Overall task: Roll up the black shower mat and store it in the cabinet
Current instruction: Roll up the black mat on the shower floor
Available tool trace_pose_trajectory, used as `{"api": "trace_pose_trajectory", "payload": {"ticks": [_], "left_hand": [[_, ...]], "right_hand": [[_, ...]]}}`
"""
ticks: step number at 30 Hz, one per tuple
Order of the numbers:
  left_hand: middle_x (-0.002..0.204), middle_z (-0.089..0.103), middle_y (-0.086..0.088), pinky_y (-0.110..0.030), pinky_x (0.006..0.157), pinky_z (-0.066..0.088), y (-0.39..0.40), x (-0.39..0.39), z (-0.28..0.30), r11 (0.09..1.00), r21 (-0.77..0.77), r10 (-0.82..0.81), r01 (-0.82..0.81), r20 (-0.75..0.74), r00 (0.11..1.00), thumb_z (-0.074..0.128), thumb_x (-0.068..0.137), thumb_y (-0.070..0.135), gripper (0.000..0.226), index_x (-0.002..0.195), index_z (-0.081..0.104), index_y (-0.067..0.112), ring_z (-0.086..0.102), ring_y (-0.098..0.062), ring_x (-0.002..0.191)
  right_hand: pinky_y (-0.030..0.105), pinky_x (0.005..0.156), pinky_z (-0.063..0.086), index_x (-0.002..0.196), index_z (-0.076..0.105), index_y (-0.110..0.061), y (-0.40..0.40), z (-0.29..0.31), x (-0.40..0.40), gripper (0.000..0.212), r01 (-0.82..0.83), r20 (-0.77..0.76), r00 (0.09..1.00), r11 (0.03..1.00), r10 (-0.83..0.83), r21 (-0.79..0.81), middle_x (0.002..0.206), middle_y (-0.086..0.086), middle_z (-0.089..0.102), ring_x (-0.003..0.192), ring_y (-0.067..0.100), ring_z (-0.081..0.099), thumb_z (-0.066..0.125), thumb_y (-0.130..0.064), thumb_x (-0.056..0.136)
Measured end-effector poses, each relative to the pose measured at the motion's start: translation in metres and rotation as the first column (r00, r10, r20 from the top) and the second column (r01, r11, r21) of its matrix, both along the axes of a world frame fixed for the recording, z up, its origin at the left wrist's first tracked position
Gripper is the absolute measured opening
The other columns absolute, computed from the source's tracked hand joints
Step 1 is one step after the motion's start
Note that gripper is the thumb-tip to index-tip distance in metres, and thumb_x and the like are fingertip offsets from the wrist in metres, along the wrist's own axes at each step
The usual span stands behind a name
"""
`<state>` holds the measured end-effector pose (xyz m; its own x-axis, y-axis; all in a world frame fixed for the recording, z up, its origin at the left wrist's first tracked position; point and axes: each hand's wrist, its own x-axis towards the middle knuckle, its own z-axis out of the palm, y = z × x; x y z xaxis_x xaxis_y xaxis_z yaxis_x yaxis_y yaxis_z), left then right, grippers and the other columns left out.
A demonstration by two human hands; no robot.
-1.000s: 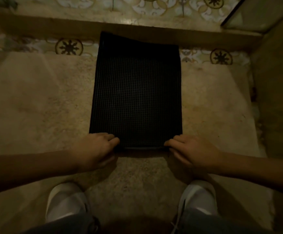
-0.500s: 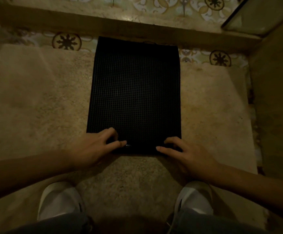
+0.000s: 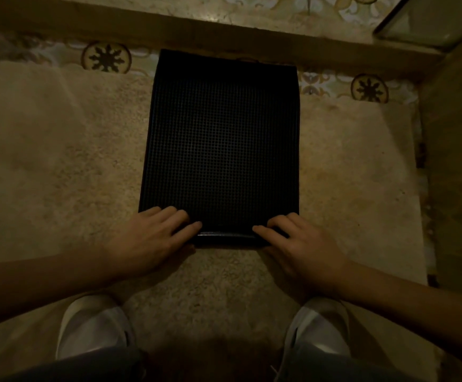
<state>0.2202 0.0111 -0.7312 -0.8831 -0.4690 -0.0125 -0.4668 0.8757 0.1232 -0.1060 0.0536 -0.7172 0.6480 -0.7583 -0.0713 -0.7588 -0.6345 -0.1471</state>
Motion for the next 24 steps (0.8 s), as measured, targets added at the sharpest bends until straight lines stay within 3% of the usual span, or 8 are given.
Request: {"api": "trace_pose_trajectory", "payload": {"ticks": [4,7,11,14,16,18,20,24], "left_hand": [[0.097,0.066,-0.015,-0.035,0.056,0.055,-0.003,0.001,-0.004,0.998,0.020,0.057,-0.057,0.007,0.998,0.040,0.088,0.023,0.039,0.124,0.047,0.007,0.063,-0.028,0.074],[0.095,0.064,-0.015,-0.035,0.050,0.053,-0.018,0.001,-0.005,0.996,0.085,0.031,-0.027,-0.054,0.998,0.039,0.097,0.028,0.037,0.121,0.055,0.005,0.061,-0.028,0.071],[0.097,0.060,-0.014,-0.032,0.039,0.045,-0.040,0.000,-0.002,0.992,0.121,0.049,-0.032,-0.144,0.988,0.040,0.103,0.034,0.039,0.118,0.065,0.007,0.052,-0.021,0.062],[0.094,0.062,-0.008,-0.033,0.053,0.046,-0.046,-0.002,-0.004,1.000,0.007,0.012,-0.011,-0.106,0.994,0.045,0.101,0.034,0.036,0.120,0.066,0.010,0.053,-0.023,0.076],[0.094,0.063,-0.007,-0.035,0.060,0.046,-0.047,-0.005,-0.003,0.998,-0.053,0.035,-0.039,-0.077,0.996,0.045,0.100,0.030,0.037,0.125,0.064,0.011,0.056,-0.025,0.078],[0.097,0.062,-0.011,-0.036,0.061,0.048,-0.043,-0.008,-0.001,0.996,-0.051,0.073,-0.077,-0.072,0.995,0.041,0.096,0.021,0.036,0.124,0.060,0.009,0.059,-0.027,0.080],[0.104,0.061,-0.015,-0.038,0.065,0.050,-0.033,-0.014,0.000,0.995,-0.035,0.096,-0.098,-0.067,0.993,0.040,0.093,0.015,0.033,0.118,0.058,0.007,0.059,-0.030,0.084],[0.108,0.064,-0.016,-0.040,0.072,0.054,-0.027,-0.021,0.000,0.980,0.092,0.185,-0.177,-0.079,0.980,0.046,0.097,0.042,0.046,0.114,0.064,0.003,0.061,-0.030,0.090]], "right_hand": [[0.036,0.057,0.055,0.134,0.061,-0.018,-0.016,0.003,-0.008,0.042,-0.023,0.077,0.997,0.992,0.013,0.124,0.111,0.008,0.067,0.085,0.027,0.063,0.048,-0.037,0.099],[0.039,0.061,0.056,0.139,0.057,-0.023,-0.033,0.000,-0.018,0.041,-0.057,0.121,0.992,0.970,0.029,0.234,0.112,0.006,0.066,0.086,0.025,0.064,0.047,-0.039,0.103],[0.038,0.054,0.052,0.141,0.056,-0.021,-0.047,-0.004,-0.022,0.043,-0.052,0.164,0.986,0.963,0.009,0.264,0.110,0.008,0.063,0.072,0.021,0.059,0.041,-0.039,0.104],[0.035,0.051,0.048,0.139,0.057,-0.018,-0.048,-0.009,-0.019,0.044,-0.020,0.142,0.990,0.977,-0.011,0.212,0.110,0.010,0.055,0.070,0.016,0.049,0.039,-0.038,0.104],[0.039,0.060,0.047,0.137,0.059,-0.019,-0.049,-0.012,-0.018,0.043,0.004,0.091,0.996,0.987,-0.019,0.158,0.106,0.008,0.055,0.081,0.020,0.049,0.038,-0.037,0.104],[0.042,0.067,0.045,0.136,0.060,-0.021,-0.052,-0.014,-0.018,0.043,0.021,0.066,0.997,0.991,-0.030,0.134,0.104,0.006,0.056,0.087,0.022,0.048,0.037,-0.039,0.104],[0.041,0.065,0.047,0.139,0.058,-0.023,-0.055,-0.013,-0.020,0.044,0.039,0.096,0.994,0.979,-0.059,0.198,0.102,0.004,0.055,0.084,0.019,0.046,0.036,-0.040,0.104],[0.038,0.065,0.048,0.149,0.043,-0.034,-0.059,-0.008,-0.022,0.046,0.066,0.148,0.981,0.939,-0.122,0.337,0.102,-0.001,0.056,0.083,0.016,0.048,0.035,-0.043,0.104]]}}
